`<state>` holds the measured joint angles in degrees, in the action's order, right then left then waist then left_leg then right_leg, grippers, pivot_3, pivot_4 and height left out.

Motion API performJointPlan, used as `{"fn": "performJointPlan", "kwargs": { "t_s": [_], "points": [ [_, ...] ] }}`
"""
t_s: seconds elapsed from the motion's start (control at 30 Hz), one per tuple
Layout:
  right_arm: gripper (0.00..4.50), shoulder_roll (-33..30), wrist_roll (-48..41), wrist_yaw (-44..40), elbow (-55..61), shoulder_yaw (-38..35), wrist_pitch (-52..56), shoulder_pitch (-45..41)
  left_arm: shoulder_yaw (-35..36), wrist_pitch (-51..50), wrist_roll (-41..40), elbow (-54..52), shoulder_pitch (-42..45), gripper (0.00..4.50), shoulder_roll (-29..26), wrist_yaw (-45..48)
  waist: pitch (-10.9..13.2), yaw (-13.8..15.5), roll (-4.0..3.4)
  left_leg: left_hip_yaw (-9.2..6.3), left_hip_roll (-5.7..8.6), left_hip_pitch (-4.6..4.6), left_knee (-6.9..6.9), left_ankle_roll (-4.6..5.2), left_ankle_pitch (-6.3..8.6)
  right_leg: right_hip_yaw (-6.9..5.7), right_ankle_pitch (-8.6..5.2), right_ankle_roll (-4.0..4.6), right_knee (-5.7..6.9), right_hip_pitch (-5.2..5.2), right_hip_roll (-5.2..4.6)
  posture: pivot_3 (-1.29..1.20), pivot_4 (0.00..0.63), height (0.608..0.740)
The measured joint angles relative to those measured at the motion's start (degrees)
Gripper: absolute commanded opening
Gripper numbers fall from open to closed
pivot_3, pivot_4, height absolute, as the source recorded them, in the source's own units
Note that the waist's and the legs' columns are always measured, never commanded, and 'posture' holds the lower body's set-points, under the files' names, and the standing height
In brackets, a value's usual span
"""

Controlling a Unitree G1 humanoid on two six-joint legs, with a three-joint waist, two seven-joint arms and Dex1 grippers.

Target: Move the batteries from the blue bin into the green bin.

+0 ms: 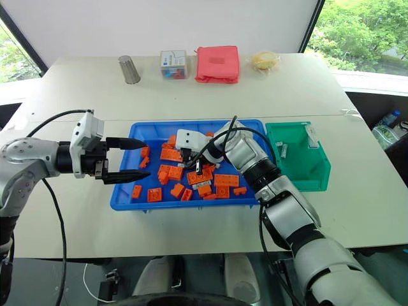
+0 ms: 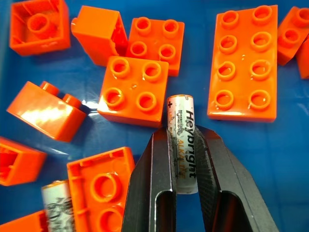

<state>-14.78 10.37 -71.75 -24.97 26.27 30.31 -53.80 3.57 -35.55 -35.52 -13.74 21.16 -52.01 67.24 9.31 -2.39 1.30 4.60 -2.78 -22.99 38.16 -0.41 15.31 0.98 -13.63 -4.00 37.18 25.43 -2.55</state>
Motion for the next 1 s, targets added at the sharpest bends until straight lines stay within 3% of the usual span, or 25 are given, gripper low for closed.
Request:
{"fn": "performJointPlan", "kwargs": {
  "t_s": [0.13, 0.3, 0.47, 0.63, 0.87, 1.0],
  "points": [
    [0.05, -5.11, -5.84, 1.62, 12.49, -8.31, 12.29, 1.05, -0.1, 0.03, -0.01, 0.0, 0.7, 4.5, 1.32, -0.4, 0.08, 0.43, 0.02, -0.06, 0.02, -0.16, 0.03, 0.0, 0.0, -0.05, 0.01, -0.01, -0.08, 0.07, -0.06, 0.0, 0.15, 0.74],
    [0.05, -20.95, -12.16, 4.3, 27.12, -25.62, 28.17, 4.18, -0.07, 0.48, 0.15, 0.47, 0.24, 4.5, 1.63, -0.37, 0.09, 1.96, 0.04, -0.09, 0.05, -0.26, -0.01, 0.04, 0.03, -0.14, -0.08, 0.13, -0.32, 0.06, -0.11, 0.0, 0.15, 0.74],
    [0.05, -32.33, -16.75, 6.88, 34.88, -35.69, 38.33, 15.68, -0.75, 1.33, 1.19, 3.07, 1.61, 4.5, 2.82, 0.14, 0.13, 1.4, 0.03, -0.04, 0.05, -0.27, -0.05, 0.07, 0.05, -0.07, -0.1, 0.16, -0.47, 0.07, -0.06, 0.0, 0.15, 0.74],
    [0.05, -39.27, -18.85, 10.27, 38.08, -42.26, 39.25, 26.9, -2.72, 2.73, 2.07, 5.49, 4.58, 4.5, 4.11, 1.45, 0.14, 1.37, 0.03, -0.05, 0.04, -0.17, -0.04, 0.08, 0.04, -0.02, -0.1, 0.17, -0.45, 0.01, 0.0, 0.0, 0.15, 0.74],
    [3.4, -39.17, -22.64, 15.64, 40.16, -42.27, 38.22, 28.1, -4.55, 3.62, 3.36, 7.47, 7.04, 4.5, 5.52, 2.89, 0.15, 1.14, 0.04, -0.06, 0.05, -0.12, -0.02, 0.08, 0.04, 0.07, -0.08, 0.16, -0.4, 0.02, 0.01, 0.0, 0.15, 0.74],
    [3.4, -39.13, -25.21, 15.94, 39.25, -37.38, 34.61, 20.06, -4.57, 3.58, 3.63, 8.03, 7.31, 4.5, 5.52, 3.25, 0.17, 1.08, 0.01, -0.07, 0.04, -0.16, -0.03, 0.09, 0.04, 0.09, -0.08, 0.16, -0.4, 0.08, 0.0, 0.0, 0.15, 0.74]
  ]
}}
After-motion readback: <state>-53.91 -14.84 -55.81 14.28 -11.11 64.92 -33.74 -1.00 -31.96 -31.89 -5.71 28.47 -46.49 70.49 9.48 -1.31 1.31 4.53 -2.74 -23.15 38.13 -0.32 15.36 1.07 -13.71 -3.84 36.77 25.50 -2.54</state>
